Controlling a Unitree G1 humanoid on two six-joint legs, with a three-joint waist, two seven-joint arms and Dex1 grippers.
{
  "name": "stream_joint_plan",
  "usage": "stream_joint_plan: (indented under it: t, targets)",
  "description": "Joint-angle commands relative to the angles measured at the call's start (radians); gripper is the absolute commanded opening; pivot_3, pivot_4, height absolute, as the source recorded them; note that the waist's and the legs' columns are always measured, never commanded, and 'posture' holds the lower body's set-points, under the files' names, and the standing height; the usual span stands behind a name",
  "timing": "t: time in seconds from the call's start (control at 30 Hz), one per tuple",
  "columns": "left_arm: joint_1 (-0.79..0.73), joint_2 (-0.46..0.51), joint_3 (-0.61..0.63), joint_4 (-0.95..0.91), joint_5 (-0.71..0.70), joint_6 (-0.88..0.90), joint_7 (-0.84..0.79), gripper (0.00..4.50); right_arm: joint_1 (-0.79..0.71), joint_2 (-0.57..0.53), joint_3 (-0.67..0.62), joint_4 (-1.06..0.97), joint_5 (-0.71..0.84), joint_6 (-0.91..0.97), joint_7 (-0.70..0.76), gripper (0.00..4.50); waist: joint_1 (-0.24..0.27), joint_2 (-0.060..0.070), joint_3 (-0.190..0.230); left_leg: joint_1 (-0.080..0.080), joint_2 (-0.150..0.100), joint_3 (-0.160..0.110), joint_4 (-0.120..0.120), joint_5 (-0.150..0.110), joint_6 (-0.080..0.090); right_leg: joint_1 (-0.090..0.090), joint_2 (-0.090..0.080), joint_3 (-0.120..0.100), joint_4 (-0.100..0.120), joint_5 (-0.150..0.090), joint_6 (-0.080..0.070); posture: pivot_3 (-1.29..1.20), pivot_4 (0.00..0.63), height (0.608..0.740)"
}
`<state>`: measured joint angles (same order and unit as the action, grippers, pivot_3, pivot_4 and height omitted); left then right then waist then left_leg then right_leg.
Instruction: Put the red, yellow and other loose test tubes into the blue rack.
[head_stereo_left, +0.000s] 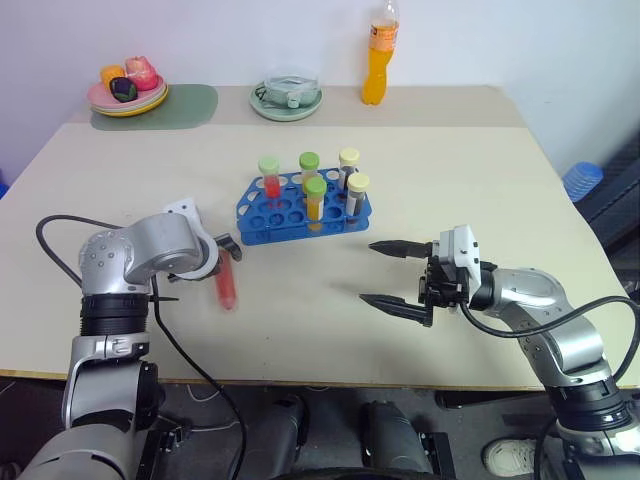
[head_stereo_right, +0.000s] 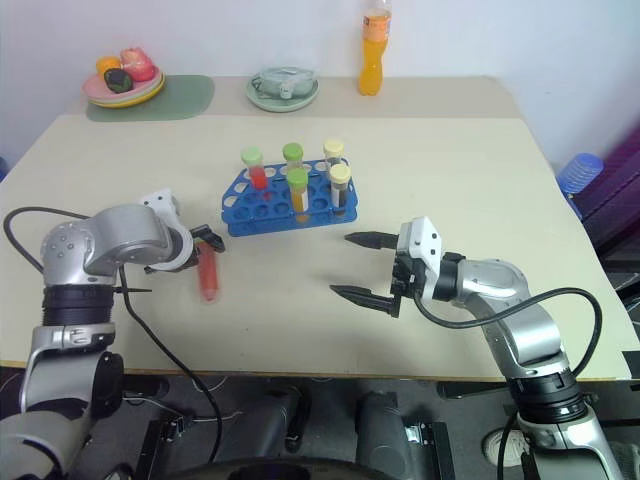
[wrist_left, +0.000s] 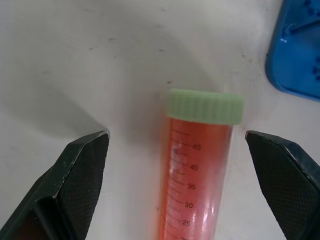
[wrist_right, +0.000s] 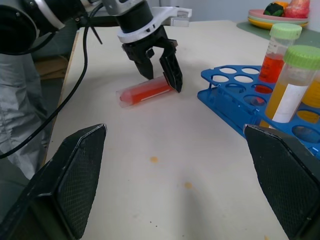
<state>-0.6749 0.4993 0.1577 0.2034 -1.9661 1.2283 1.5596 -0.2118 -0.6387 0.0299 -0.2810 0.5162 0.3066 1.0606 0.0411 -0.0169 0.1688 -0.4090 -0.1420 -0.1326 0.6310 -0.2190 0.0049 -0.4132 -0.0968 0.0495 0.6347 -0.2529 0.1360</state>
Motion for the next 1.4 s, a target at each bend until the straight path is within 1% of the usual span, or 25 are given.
stream_joint_plan:
  t: [0.03, 0.17, 0.3, 0.37, 0.43, 0.5, 0.6, 0.63, 0.67, 0.73, 0.8, 0.87, 0.9, 0.97, 1.03, 1.07, 1.1, 1.23, 1.4]
  targets:
    - [0.001, -0.007, -0.017, 0.029, -0.006, 0.036, 0.054, 3.25, 0.011, -0.014, -0.036, -0.051, 0.015, 0.002, -0.010, 4.50, 0.002, 0.001, 0.000, 0.000, 0.000, 0.000, 0.000, 0.000, 0.000, 0.000, 0.000, 0.000, 0.000, 0.000, 0.000, 0.00, 0.150, 0.740]
    - [0.026, 0.008, -0.022, 0.032, -0.006, 0.047, 0.052, 1.41, 0.021, -0.015, -0.037, -0.059, 0.016, 0.005, -0.016, 4.50, 0.006, 0.002, -0.001, 0.000, -0.001, 0.000, 0.000, -0.001, -0.001, 0.000, 0.000, 0.000, 0.000, 0.000, 0.000, 0.00, 0.150, 0.740]
    - [0.057, 0.009, -0.008, 0.002, -0.006, 0.039, 0.052, 1.41, 0.005, -0.013, -0.030, -0.047, 0.012, 0.007, -0.015, 4.50, 0.001, 0.003, -0.003, 0.001, -0.001, 0.000, 0.000, -0.001, -0.002, 0.000, 0.000, 0.000, 0.000, 0.000, 0.000, 0.00, 0.150, 0.740]
    - [0.081, 0.020, -0.001, -0.043, -0.006, 0.029, 0.035, 1.41, -0.011, -0.012, -0.025, -0.034, 0.009, 0.007, -0.010, 4.50, -0.001, 0.003, -0.003, 0.001, -0.001, 0.000, 0.000, -0.001, -0.002, 0.000, -0.001, 0.000, 0.000, 0.000, 0.000, 0.00, 0.150, 0.740]
    - [0.134, 0.053, 0.022, -0.145, -0.006, 0.028, -0.071, 1.41, -0.027, -0.013, -0.021, -0.018, 0.007, 0.005, 0.000, 4.50, -0.007, 0.003, -0.003, 0.001, -0.001, 0.000, 0.000, -0.001, -0.002, 0.000, -0.001, 0.000, 0.000, 0.000, 0.000, 0.00, 0.150, 0.740]
    - [0.178, 0.066, 0.035, -0.209, -0.006, 0.012, -0.122, 1.41, -0.035, -0.015, -0.020, -0.005, 0.007, 0.002, 0.009, 4.50, -0.006, 0.003, -0.003, 0.001, 0.000, 0.001, -0.001, -0.001, -0.001, 0.001, -0.001, 0.001, 0.000, 0.000, 0.000, 0.00, 0.150, 0.740]
    - [0.224, 0.227, 0.095, -0.395, 0.003, 0.040, -0.426, 1.41, -0.060, -0.014, -0.015, 0.019, 0.006, 0.001, 0.026, 4.50, -0.007, 0.002, -0.002, 0.000, 0.000, 0.001, -0.002, -0.001, -0.001, 0.000, 0.000, 0.001, 0.000, 0.000, 0.000, 0.00, 0.150, 0.740]
    - [0.222, 0.256, 0.119, -0.449, 0.022, 0.032, -0.530, 1.41, -0.067, -0.014, -0.015, 0.028, 0.007, 0.001, 0.031, 4.50, -0.007, 0.001, -0.002, 0.000, 0.001, 0.001, -0.002, -0.001, -0.001, 0.000, 0.000, 0.001, 0.000, 0.000, 0.000, 0.00, 0.150, 0.740]
    - [0.223, 0.272, 0.127, -0.479, 0.043, 0.014, -0.600, 1.41, -0.071, -0.014, -0.016, 0.035, 0.007, 0.000, 0.036, 4.50, -0.004, 0.001, -0.001, -0.001, 0.001, 0.001, -0.002, -0.001, -0.002, 0.000, 0.000, 0.001, 0.000, 0.000, -0.001, 0.00, 0.150, 0.740]
    - [0.195, 0.302, 0.129, -0.614, 0.252, -0.054, -0.861, 1.41, -0.078, -0.012, -0.011, 0.049, 0.000, -0.008, 0.046, 4.50, 0.002, 0.002, -0.001, 0.000, 0.001, 0.001, -0.001, -0.002, -0.001, 0.000, -0.001, 0.000, -0.001, -0.001, -0.001, 0.00, 0.150, 0.740]
    - [0.196, 0.311, 0.100, -0.726, 0.489, -0.183, -1.051, 1.41, -0.084, -0.011, -0.009, 0.056, -0.004, -0.011, 0.051, 4.50, 0.001, 0.002, -0.002, 0.000, 0.000, 0.001, -0.001, -0.003, 0.000, 0.001, -0.001, -0.001, -0.004, -0.002, -0.004, 0.00, 0.150, 0.740]
    - [0.208, 0.291, 0.052, -0.773, 0.653, -0.292, -1.178, 1.41, -0.086, -0.014, -0.013, 0.055, -0.005, -0.010, 0.050, 4.50, -0.002, 0.002, -0.002, 0.000, 0.000, 0.003, -0.002, -0.003, 0.000, 0.004, -0.002, 0.000, -0.006, -0.002, -0.004, 0.00, 0.150, 0.740]
    - [0.209, 0.277, 0.025, -0.785, 0.713, -0.329, -1.230, 1.41, -0.087, -0.017, -0.016, 0.054, -0.007, -0.009, 0.049, 4.50, -0.002, 0.002, -0.002, 0.000, 0.000, 0.004, -0.003, -0.003, 0.000, 0.004, -0.002, 0.000, -0.006, -0.002, -0.004, 0.00, 0.150, 0.740]
    - [0.220, 0.244, -0.085, -0.788, 0.961, -0.492, -1.338, 1.41, -0.074, -0.029, -0.032, 0.032, -0.003, 0.000, 0.040, 4.50, -0.003, 0.002, -0.002, 0.000, 0.001, 0.004, -0.004, -0.003, 0.000, 0.003, -0.002, 0.001, -0.006, -0.002, -0.004, 0.00, 0.150, 0.740]
    - [0.240, 0.221, -0.201, -0.747, 1.252, -0.712, -1.417, 1.41, -0.054, -0.043, -0.052, 0.011, -0.001, 0.007, 0.029, 4.50, -0.002, 0.002, -0.001, 0.000, 0.001, 0.004, -0.005, -0.003, 0.000, 0.003, -0.002, 0.001, -0.006, -0.002, -0.004, 0.00, 0.150, 0.740]
    - [0.244, 0.207, -0.242, -0.713, 1.333, -0.780, -1.466, 1.41, -0.044, -0.048, -0.061, 0.002, 0.001, 0.009, 0.022, 4.50, -0.001, 0.002, -0.001, -0.001, 0.001, 0.004, -0.005, -0.004, 0.002, 0.003, -0.002, 0.001, -0.006, -0.002, -0.004, 0.00, 0.150, 0.740]
    - [0.249, 0.186, -0.269, -0.677, 1.400, -0.837, -1.497, 1.41, -0.034, -0.053, -0.069, -0.007, 0.003, 0.012, 0.014, 4.50, 0.000, 0.002, -0.001, -0.001, 0.001, 0.004, -0.005, -0.006, 0.006, 0.003, -0.002, 0.001, -0.007, -0.002, -0.004, 0.00, 0.150, 0.740]
    - [0.268, 0.065, -0.325, -0.480, 1.637, -1.142, -1.591, 1.41, 0.016, -0.072, -0.106, -0.065, 0.010, 0.029, -0.028, 4.50, -0.001, 0.002, -0.001, -0.001, 0.001, 0.004, -0.004, -0.007, 0.007, 0.003, -0.002, 0.001, -0.008, -0.002, -0.004, 0.00, 0.150, 0.740]
    - [0.240, -0.068, -0.319, -0.230, 1.780, -1.354, -1.644, 1.41, 0.077, -0.088, -0.156, -0.137, 0.025, 0.060, -0.076, 4.50, 0.000, 0.002, -0.001, -0.001, 0.001, 0.003, -0.004, -0.007, 0.008, 0.003, -0.002, 0.000, -0.008, 0.000, -0.001, 0.00, 0.150, 0.740]
